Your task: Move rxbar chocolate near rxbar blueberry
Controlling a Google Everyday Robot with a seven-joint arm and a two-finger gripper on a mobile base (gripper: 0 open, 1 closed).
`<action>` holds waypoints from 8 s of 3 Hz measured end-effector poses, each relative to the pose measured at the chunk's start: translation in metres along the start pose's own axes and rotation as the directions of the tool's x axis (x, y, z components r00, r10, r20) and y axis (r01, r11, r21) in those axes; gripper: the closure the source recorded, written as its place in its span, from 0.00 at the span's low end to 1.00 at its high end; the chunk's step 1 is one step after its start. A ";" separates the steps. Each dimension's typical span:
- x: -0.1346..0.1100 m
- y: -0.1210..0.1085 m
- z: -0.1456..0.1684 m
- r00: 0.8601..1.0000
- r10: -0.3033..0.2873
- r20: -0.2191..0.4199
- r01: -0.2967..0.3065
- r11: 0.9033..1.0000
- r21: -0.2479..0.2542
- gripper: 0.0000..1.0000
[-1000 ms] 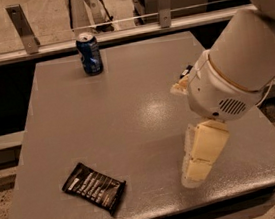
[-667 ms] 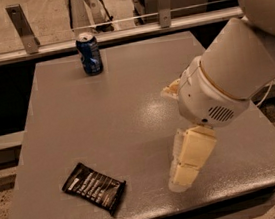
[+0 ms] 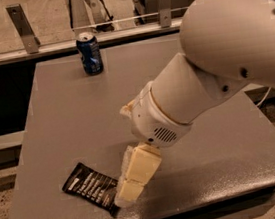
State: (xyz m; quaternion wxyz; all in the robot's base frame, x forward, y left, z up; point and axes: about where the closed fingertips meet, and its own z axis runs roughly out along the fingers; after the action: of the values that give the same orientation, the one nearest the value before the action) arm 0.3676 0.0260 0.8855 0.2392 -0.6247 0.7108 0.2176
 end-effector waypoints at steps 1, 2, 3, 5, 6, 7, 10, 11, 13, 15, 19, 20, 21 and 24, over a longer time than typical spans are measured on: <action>-0.015 0.014 0.029 0.999 0.016 0.031 -0.016 1.000 -0.011 0.00; -0.024 0.027 0.053 0.999 0.021 0.037 -0.022 1.000 0.005 0.00; -0.025 0.026 0.072 0.998 0.034 0.046 -0.035 0.999 0.035 0.00; -0.017 0.012 0.097 0.998 0.048 0.039 -0.051 0.995 0.088 0.18; -0.015 0.007 0.095 0.998 0.047 0.048 -0.054 0.989 0.138 0.41; -0.013 0.002 0.090 0.997 0.048 0.058 -0.058 0.982 0.180 0.65; -0.014 -0.044 0.002 1.000 -0.009 0.011 0.005 0.931 0.364 1.00; -0.014 -0.043 0.002 1.000 -0.010 0.011 0.005 0.931 0.364 1.00; 0.011 -0.076 -0.008 0.999 -0.042 -0.035 0.052 0.916 0.397 1.00; 0.082 -0.135 -0.048 0.987 -0.021 -0.160 0.092 0.885 0.455 1.00; 0.194 -0.190 -0.124 0.943 0.148 -0.297 0.035 0.847 0.531 1.00; 0.208 -0.186 -0.134 0.938 0.184 -0.294 0.008 0.835 0.550 1.00; 0.216 -0.183 -0.139 0.932 0.208 -0.296 -0.008 0.829 0.559 0.82; 0.211 -0.175 -0.127 0.945 0.205 -0.253 -0.034 0.834 0.550 0.05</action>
Offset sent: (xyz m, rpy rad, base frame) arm -0.0296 0.0794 -0.0447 0.0453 -0.0079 -0.0466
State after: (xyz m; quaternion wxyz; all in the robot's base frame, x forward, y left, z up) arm 0.5101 -0.2381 0.8547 0.2795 -0.5116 0.8091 -0.0740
